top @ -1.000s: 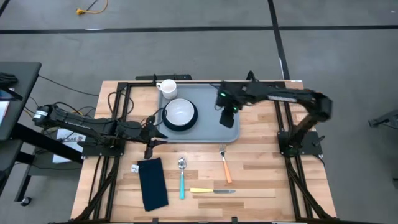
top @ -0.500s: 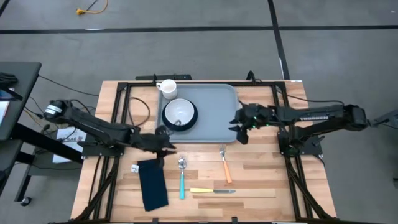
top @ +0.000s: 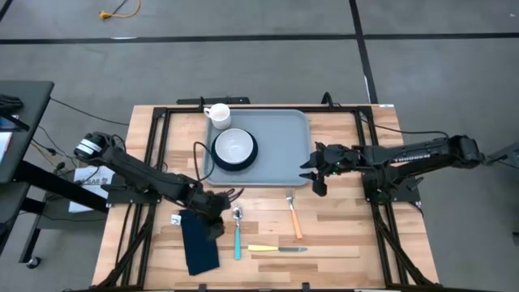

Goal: Set up tray
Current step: Put the blue napkin on the gray serving tray to the right of the green plate

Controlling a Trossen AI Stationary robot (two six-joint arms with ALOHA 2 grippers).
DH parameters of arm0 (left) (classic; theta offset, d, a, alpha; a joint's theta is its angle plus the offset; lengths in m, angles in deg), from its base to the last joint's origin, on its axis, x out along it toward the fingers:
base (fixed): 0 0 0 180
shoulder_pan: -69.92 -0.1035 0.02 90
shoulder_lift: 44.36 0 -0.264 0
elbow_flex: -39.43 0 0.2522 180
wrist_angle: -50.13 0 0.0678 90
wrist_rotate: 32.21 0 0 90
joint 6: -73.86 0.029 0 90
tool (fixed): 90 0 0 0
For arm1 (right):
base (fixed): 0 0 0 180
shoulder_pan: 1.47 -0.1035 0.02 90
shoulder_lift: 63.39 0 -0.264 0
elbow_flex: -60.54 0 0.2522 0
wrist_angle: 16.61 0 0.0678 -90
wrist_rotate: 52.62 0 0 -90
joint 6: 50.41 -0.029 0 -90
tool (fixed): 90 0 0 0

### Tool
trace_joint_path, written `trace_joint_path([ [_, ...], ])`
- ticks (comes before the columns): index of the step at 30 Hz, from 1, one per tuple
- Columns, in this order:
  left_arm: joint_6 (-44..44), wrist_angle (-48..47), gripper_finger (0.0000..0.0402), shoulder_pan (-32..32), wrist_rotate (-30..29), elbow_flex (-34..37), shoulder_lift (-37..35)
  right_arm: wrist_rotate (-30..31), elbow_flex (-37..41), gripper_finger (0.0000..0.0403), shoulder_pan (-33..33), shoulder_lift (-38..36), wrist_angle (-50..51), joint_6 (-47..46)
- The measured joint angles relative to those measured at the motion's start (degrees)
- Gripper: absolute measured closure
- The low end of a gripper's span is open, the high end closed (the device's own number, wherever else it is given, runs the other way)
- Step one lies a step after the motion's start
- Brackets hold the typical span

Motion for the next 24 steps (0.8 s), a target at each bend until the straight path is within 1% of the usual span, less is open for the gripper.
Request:
trace_joint_path([
  [4, -7.5, -0.5, 0.0314, 3.2, 4.6, -0.7, 1.7, 0.0, 1.5, 0.0268, -1.9, 0.0, -1.6, -0.5],
  [7, -13.8, -0.4, 0.0314, 6.3, 5.0, -0.7, 1.5, 0.0, 3.1, 0.0269, -2.9, 0.0, -4.8, -0.5],
  [13, -22.9, -0.7, 0.0315, 13.8, -2.2, -0.7, 1.4, 0.0, 4.0, 0.0270, -2.9, 0.0, -7.4, -0.2],
  [15, -24.6, -0.4, 0.0315, 15.9, -6.2, -0.7, 1.5, 0.8, 4.1, 0.0268, -2.9, 0.0, -8.3, -0.2],
  [17, -25.6, 0.0, 0.0315, 17.6, -10.5, -0.7, 1.5, 1.9, 4.1, 0.0269, -2.9, 0.0, -9.1, 0.3],
  [21, -24.8, 0.7, 0.0315, 20.3, -16.9, -0.7, 1.6, 2.5, 4.1, 0.0270, -2.8, 0.0, -10.6, 0.5],
  [24, -23.7, 0.5, 0.0315, 21.5, -18.5, -0.7, 3.4, 2.5, 4.1, 0.0269, -2.7, 0.0, -10.8, 0.6],
])
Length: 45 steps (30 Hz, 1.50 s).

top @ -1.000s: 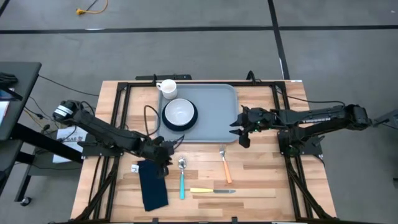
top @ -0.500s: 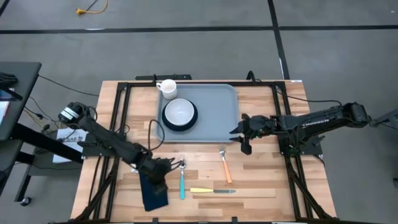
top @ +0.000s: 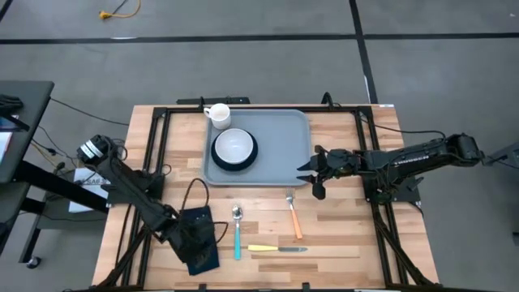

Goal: Set up tray
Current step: Put the blue napkin on the gray serving tray to the right of the green plate

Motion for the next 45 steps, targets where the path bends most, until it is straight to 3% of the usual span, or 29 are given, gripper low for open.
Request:
trace_joint_path([
  [7, 1.7, 3.8, 0.0315, 0.3, 12.1, 0.0, 10.8, 0.0, 0.0, 0.0270, 1.8, 0.0, 0.1, 0.0],
  [10, 4.2, 5.9, 0.0315, 0.3, 14.0, -0.2, 14.2, 0.0, 0.0, 0.0269, 2.8, 0.0, 0.0, 0.0],
  [24, 5.4, -1.9, 0.0315, 2.1, 12.3, -9.5, 15.9, -0.1, 0.0, 0.0269, 3.9, 0.0, -0.3, -0.1],
  [30, 4.8, 2.2, 0.0315, 2.1, 10.8, -9.7, 15.9, -0.1, 0.0, 0.0269, 3.9, 0.0, -0.3, -0.1],
  [45, 3.4, -0.8, 0.0315, 2.0, 12.0, -9.6, 15.9, -0.1, 0.0, 0.0269, 3.9, 0.0, -0.3, -0.1],
])
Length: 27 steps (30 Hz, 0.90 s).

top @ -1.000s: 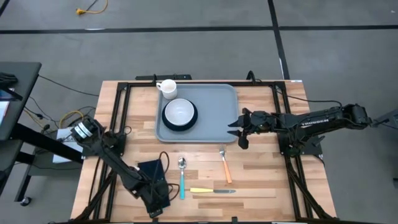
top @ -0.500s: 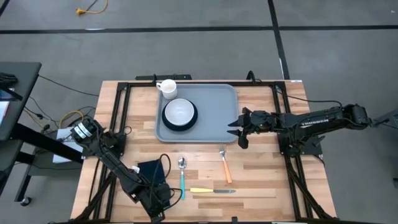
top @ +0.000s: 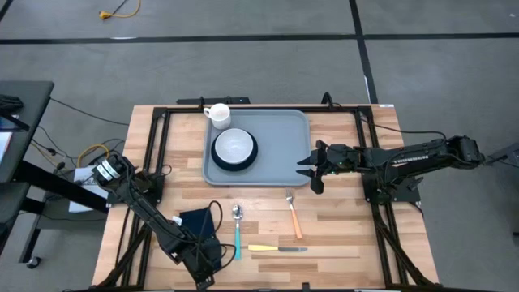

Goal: Set up tray
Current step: Put the blue napkin on the gray serving tray to the right of the green plate

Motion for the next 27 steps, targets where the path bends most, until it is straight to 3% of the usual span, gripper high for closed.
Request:
trace_joint_path([
  [3, 0.4, -1.0, 0.0315, -0.8, 2.4, 0.0, 0.7, 0.0, 0.0, 0.0270, 0.0, 0.0, 0.0, 0.0],
  [9, 4.6, 0.2, 0.0315, -3.4, 13.0, -0.3, 6.8, 0.0, 0.0, 0.0268, 0.0, 0.0, -0.1, 0.0],
  [12, 6.4, -0.4, 0.0315, -4.2, 13.3, -0.3, 7.9, 0.0, -0.1, 0.0270, 0.0, 0.0, -0.2, 0.0],
  [27, 14.7, -24.7, 0.0315, -8.3, -4.7, -0.8, 6.9, 0.0, -0.1, 0.0269, 0.0, 0.0, -0.6, 0.2],
])
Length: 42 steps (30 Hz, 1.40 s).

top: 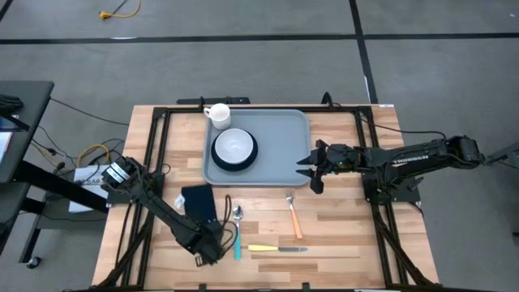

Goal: Set up tray
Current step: Put the blue napkin on the gray serving tray to the right of the green plate

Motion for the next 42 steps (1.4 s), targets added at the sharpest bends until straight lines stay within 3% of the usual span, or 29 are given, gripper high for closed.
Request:
trace_joint_path([
  [5, 0.4, -9.9, 0.0315, -1.2, -6.7, 1.0, 0.7, 0.0, 0.0, 0.0270, 0.0, 0.0, 0.0, 0.8],
  [13, 0.1, -9.5, 0.0315, -1.1, -7.9, 0.9, 0.7, 0.0, 0.0, 0.0268, 0.0, 0.0, 0.0, 0.8],
  [19, 0.7, -8.0, 0.0322, -1.2, -5.0, 0.9, 0.6, 0.0, 0.0, 0.0270, 0.0, 0.0, 0.0, 0.8],
  [26, 2.3, -5.2, 0.0394, -1.2, -1.7, 0.7, 0.5, 0.0, 0.0, 0.0269, 0.0, 0.0, 0.0, 0.8],
  [42, 4.4, -12.3, 0.0401, -1.0, -3.9, -8.8, 1.1, 0.0, 0.0, 0.0270, 0.0, 0.0, 0.0, 0.8],
])
